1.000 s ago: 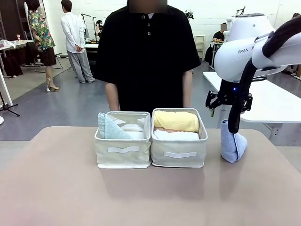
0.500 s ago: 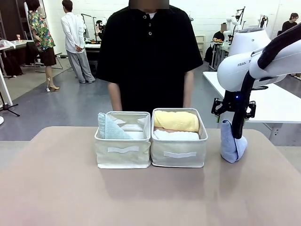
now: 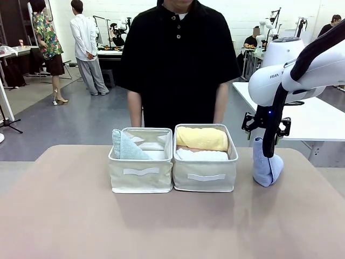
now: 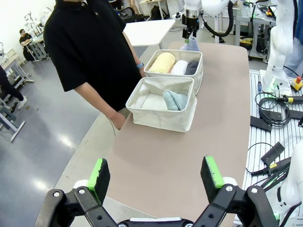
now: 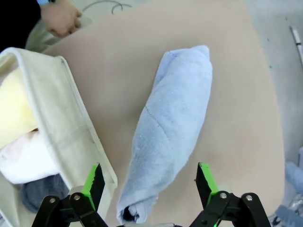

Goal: Sort the towels based on their folding style.
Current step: Pick up another triangle-folded towel from the table and place it in the left Fabric basket.

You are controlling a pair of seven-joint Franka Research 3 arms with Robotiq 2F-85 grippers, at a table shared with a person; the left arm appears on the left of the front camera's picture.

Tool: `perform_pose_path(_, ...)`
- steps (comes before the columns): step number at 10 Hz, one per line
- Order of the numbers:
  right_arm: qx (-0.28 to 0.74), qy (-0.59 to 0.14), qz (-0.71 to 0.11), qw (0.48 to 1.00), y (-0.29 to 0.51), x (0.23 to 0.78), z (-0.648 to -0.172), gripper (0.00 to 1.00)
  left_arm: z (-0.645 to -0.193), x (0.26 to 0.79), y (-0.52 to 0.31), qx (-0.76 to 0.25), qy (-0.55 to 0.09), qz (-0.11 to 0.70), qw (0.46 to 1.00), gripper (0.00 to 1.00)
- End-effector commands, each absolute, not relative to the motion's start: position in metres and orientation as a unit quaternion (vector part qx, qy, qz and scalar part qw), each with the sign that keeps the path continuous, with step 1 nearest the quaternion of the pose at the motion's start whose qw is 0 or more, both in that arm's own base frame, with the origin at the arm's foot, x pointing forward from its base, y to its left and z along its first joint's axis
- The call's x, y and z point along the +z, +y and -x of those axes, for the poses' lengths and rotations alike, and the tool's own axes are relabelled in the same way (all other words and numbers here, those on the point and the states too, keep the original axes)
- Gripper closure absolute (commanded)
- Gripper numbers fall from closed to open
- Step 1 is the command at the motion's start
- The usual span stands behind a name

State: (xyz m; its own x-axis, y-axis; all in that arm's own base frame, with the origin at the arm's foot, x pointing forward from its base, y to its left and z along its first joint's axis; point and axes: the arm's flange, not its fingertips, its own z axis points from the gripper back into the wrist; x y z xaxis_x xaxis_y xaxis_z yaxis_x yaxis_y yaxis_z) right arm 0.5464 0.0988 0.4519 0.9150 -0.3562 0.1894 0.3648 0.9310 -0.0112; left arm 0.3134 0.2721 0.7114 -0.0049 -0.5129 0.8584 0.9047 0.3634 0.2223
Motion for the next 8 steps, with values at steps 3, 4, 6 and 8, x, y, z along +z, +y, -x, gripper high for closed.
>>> perform_pose_path(3,-0.187,-0.064,0.02,0.98,0.105,0.435,-0.565,0.0,-0.312,0.714,0.272,-0.525,-0.482,0.209,0.669,0.0)
perform_pose_path(4,-0.19,-0.061,0.021,0.98,0.103,0.433,-0.566,0.0,-0.312,0.714,0.272,-0.525,-0.482,0.209,0.669,0.0)
perform_pose_path(6,-0.192,-0.052,0.024,0.98,0.101,0.428,-0.568,0.0,-0.312,0.714,0.272,-0.525,-0.482,0.209,0.669,0.0)
perform_pose_path(8,-0.186,-0.05,0.015,0.981,0.101,0.423,-0.569,0.36,-0.312,0.714,0.272,-0.525,-0.482,0.209,0.669,0.0)
